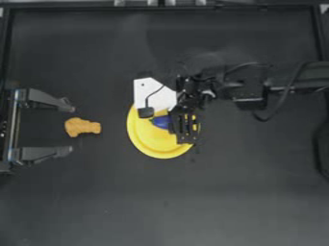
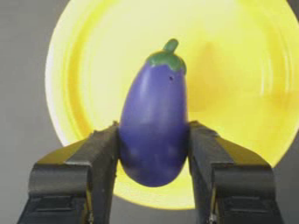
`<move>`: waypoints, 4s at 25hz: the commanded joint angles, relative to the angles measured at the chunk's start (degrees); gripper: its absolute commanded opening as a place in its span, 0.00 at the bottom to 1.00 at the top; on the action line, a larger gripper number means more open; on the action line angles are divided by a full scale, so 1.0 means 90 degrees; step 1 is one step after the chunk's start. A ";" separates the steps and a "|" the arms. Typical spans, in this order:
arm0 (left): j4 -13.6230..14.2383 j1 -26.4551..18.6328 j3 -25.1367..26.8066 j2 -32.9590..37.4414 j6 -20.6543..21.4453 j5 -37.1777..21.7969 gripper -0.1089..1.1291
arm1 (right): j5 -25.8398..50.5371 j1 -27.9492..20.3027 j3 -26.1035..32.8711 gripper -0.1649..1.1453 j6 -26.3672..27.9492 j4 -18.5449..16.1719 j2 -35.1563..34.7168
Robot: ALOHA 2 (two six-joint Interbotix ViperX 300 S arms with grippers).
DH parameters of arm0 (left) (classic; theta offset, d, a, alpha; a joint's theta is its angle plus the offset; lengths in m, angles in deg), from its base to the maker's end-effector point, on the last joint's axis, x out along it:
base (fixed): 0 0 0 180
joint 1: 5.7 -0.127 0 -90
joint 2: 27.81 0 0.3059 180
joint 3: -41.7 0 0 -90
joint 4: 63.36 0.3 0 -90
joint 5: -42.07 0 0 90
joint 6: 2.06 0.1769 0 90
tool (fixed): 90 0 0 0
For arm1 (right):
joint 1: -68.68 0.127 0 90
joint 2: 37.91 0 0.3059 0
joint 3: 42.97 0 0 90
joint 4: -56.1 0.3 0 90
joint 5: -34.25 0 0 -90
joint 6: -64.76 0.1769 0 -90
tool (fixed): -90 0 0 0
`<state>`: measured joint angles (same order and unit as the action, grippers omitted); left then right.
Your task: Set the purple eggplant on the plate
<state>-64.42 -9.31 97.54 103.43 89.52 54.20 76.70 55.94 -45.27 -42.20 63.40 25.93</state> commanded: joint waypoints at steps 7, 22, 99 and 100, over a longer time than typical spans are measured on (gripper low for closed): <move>0.0000 -0.0020 -0.0117 -0.0098 0.0010 0.0039 0.92 | -0.0195 -0.0088 0.0215 0.19 -0.0020 -0.0029 -0.0195; 0.0000 -0.0039 -0.0098 -0.0098 0.0000 0.0039 0.92 | -0.0205 -0.0098 0.0283 0.91 -0.0029 -0.0010 -0.0264; 0.0068 -0.0127 -0.0244 -0.0020 0.0078 -0.0459 0.92 | -0.4912 0.0762 -0.5615 0.87 0.0010 0.0811 0.7158; 0.0068 -0.0127 -0.0244 -0.0020 0.0078 -0.0459 0.92 | -0.4902 0.0762 -0.5674 0.87 0.0010 0.0811 0.7256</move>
<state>-63.98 -10.45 96.83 103.43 90.05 49.90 33.19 62.71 -96.51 -42.03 70.78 90.17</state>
